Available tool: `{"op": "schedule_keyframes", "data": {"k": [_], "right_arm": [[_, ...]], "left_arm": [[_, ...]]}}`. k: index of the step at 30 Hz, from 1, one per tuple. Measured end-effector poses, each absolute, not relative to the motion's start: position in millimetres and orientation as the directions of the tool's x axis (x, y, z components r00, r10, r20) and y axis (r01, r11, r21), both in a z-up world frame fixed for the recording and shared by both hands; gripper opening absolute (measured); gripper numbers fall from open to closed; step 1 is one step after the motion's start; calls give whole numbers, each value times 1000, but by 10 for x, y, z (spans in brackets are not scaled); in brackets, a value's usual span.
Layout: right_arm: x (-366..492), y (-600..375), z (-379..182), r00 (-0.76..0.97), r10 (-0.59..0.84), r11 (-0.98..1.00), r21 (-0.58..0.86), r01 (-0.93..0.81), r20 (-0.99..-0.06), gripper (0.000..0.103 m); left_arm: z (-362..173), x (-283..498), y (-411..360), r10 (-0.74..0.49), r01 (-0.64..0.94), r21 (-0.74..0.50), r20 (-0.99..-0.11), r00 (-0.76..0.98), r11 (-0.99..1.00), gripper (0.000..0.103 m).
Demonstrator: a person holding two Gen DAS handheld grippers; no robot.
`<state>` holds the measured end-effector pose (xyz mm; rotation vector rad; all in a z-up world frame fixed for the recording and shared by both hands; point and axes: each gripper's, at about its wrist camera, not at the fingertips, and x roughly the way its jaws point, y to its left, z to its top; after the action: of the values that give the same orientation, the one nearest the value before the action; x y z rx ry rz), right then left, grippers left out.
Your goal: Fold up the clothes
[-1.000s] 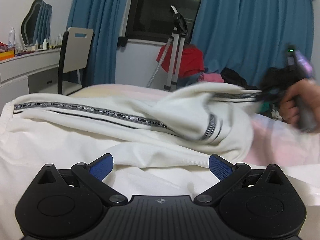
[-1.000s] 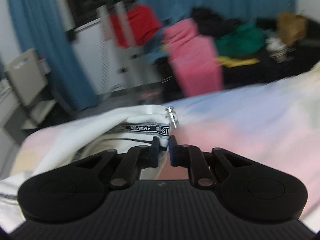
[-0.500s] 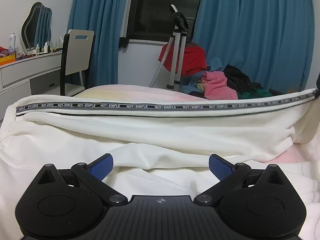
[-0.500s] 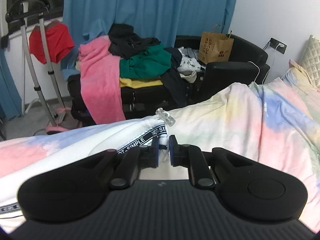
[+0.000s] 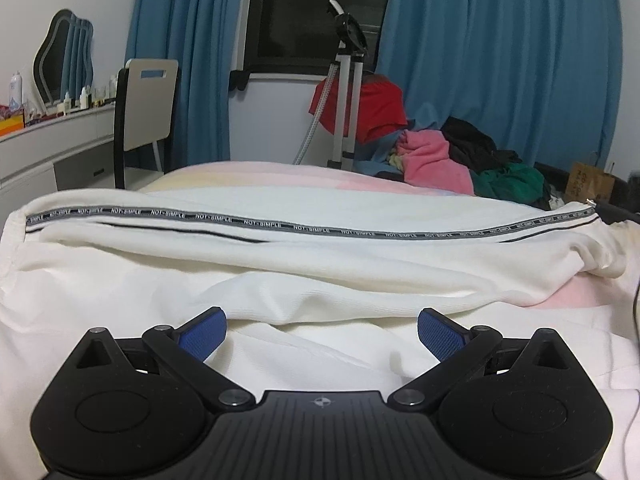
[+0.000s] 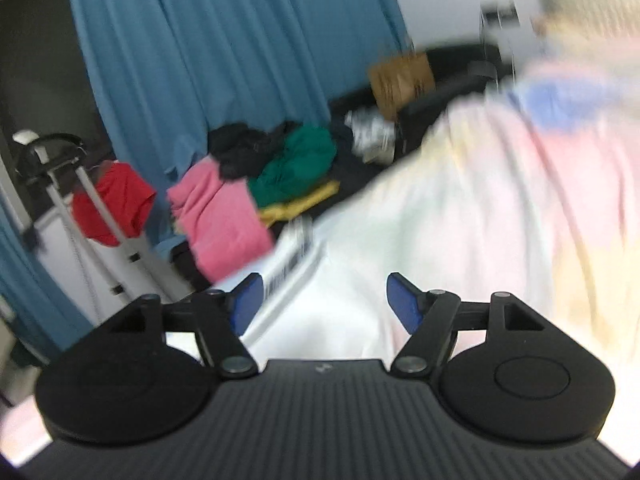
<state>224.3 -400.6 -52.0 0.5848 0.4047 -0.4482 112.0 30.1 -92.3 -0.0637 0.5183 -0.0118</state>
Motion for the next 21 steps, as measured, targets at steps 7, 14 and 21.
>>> {"op": "schedule_keyframes", "data": {"k": [7,14,21], "right_arm": [[2268,-4098,-1364,837,-41,511,709,487,-546,70],[2506,-4293,-1090,814,-259,515,639,572,-520,9],[2472,-4574,-368,823,-349,757,382,530,-449,7]], "left_arm": [[-968,1096,274,-39,14,-53,-501,865,998,103],[-1008,1166,290,-41,10,-63,-509,860,998,103],[-978,1163,369,-42,-1,-85,-502,864,996,103]]}}
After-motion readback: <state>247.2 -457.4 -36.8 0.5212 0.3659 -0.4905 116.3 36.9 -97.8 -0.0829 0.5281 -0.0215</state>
